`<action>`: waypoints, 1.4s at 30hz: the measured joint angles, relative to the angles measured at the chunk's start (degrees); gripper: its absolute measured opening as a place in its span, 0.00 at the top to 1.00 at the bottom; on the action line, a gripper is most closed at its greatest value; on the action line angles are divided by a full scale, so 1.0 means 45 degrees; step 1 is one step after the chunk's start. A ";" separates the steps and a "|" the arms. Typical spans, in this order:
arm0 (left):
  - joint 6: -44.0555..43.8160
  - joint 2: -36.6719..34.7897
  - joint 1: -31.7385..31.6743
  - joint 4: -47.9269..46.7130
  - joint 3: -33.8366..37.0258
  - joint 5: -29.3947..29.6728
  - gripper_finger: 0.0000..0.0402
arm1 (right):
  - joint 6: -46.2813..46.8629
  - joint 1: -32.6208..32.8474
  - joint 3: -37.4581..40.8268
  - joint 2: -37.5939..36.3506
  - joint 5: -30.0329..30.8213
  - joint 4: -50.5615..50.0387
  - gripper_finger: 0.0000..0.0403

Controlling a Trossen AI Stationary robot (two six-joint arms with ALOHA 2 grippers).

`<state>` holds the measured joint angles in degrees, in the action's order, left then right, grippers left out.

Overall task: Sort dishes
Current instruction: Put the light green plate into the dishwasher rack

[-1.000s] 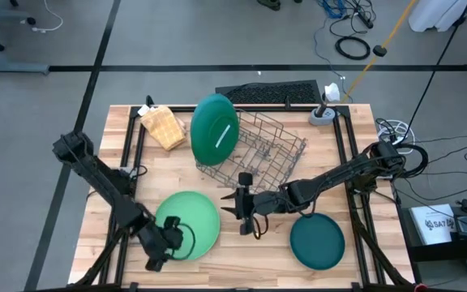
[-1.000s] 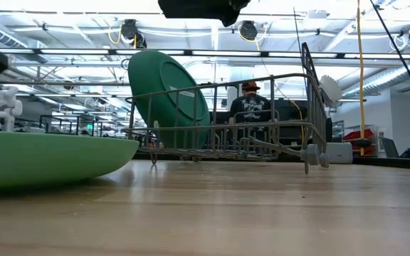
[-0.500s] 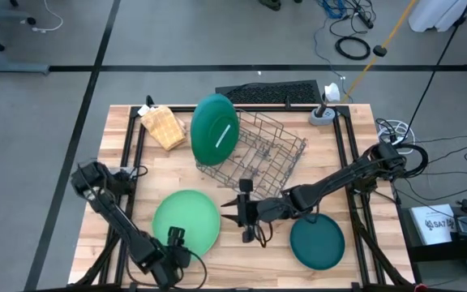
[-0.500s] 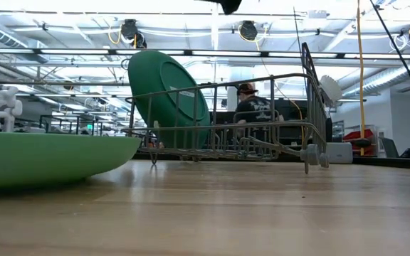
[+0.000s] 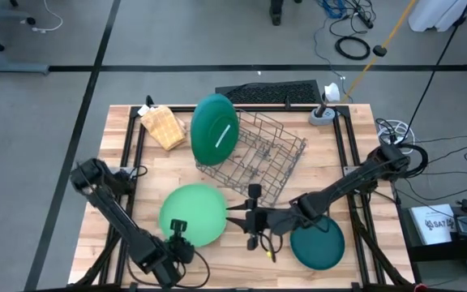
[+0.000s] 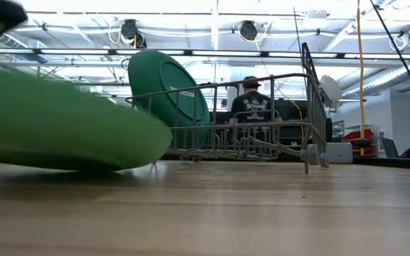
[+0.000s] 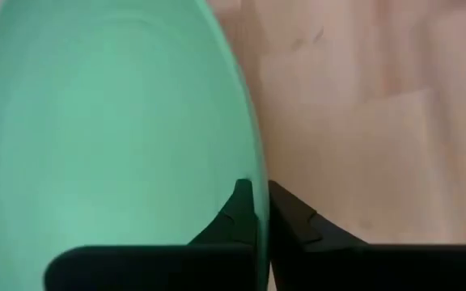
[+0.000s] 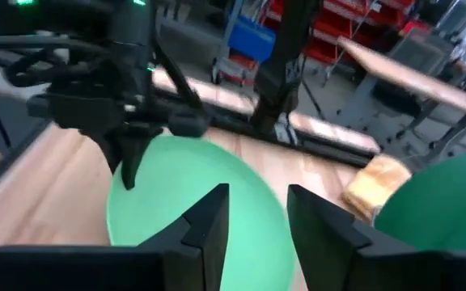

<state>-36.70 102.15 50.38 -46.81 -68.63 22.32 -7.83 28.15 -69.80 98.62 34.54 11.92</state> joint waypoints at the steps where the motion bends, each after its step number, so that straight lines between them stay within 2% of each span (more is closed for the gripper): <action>1: 0.0003 -0.0412 -0.0056 -0.0031 -0.0101 -0.0028 0.97 | -0.0140 0.0134 -0.0005 -0.0133 0.0145 0.0018 0.71; 4: 0.0467 -0.2083 -0.0215 0.0028 -0.0229 0.0248 0.97 | -0.0797 0.0507 -0.0005 -0.0641 0.0789 0.0042 0.71; 9: 0.2157 -0.5177 -0.0832 0.0375 -0.0269 0.2478 0.97 | -0.2614 0.1298 -0.0005 -0.1803 0.2483 0.0074 0.71; 11: 0.3286 -0.6255 -0.1235 0.1269 -0.0265 0.3110 0.97 | -0.3405 0.1582 -0.0005 -0.2277 0.3307 0.0079 0.71; 14: 0.5134 -0.7590 -0.2159 0.3083 -0.0275 0.2978 0.97 | -0.4511 0.1804 -0.0005 -0.2918 0.4084 -0.0024 0.71; 18: 0.6705 -0.8641 -0.4152 0.5058 -0.0241 0.1200 0.97 | -0.5768 0.1878 -0.0005 -0.3435 0.4380 -0.0226 0.71; 21: 0.7142 -0.8997 -0.6281 0.7798 0.0354 -0.1775 0.97 | -0.6189 0.1830 -0.0005 -0.3681 0.4412 -0.0729 0.71; 24: 0.6466 -0.8933 -0.8499 0.9272 0.1174 -0.4118 0.97 | -0.5930 0.1759 0.0000 -0.3887 0.4420 -0.1830 0.71; 27: 0.5529 -0.8739 -1.0523 0.9906 0.2427 -0.4857 0.97 | -0.5500 0.1762 0.0000 -0.4067 0.4480 -0.2862 0.71; 31: 0.4096 -0.8437 -1.2377 1.3952 0.4217 -0.7343 0.97 | -0.4760 0.1766 0.0000 -0.4361 0.5020 -0.3767 0.71; 33: 0.3674 -0.8312 -1.3137 1.4787 0.4650 -0.7902 0.97 | -0.4477 0.1766 0.0000 -0.4511 0.5038 -0.4196 0.71; 36: 0.3203 -0.7732 -1.3929 1.5023 0.5163 -0.7834 0.97 | -0.4143 0.1716 0.0000 -0.4664 0.5027 -0.4600 0.71; 42: 0.2334 -0.6243 -1.4436 1.6716 0.5134 -0.8650 0.97 | -0.4301 0.1384 0.0000 -0.4777 0.4982 -0.4691 0.71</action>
<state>-26.20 74.06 -14.59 28.41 -45.53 -16.60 -27.18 34.38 -69.80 77.12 56.96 -9.19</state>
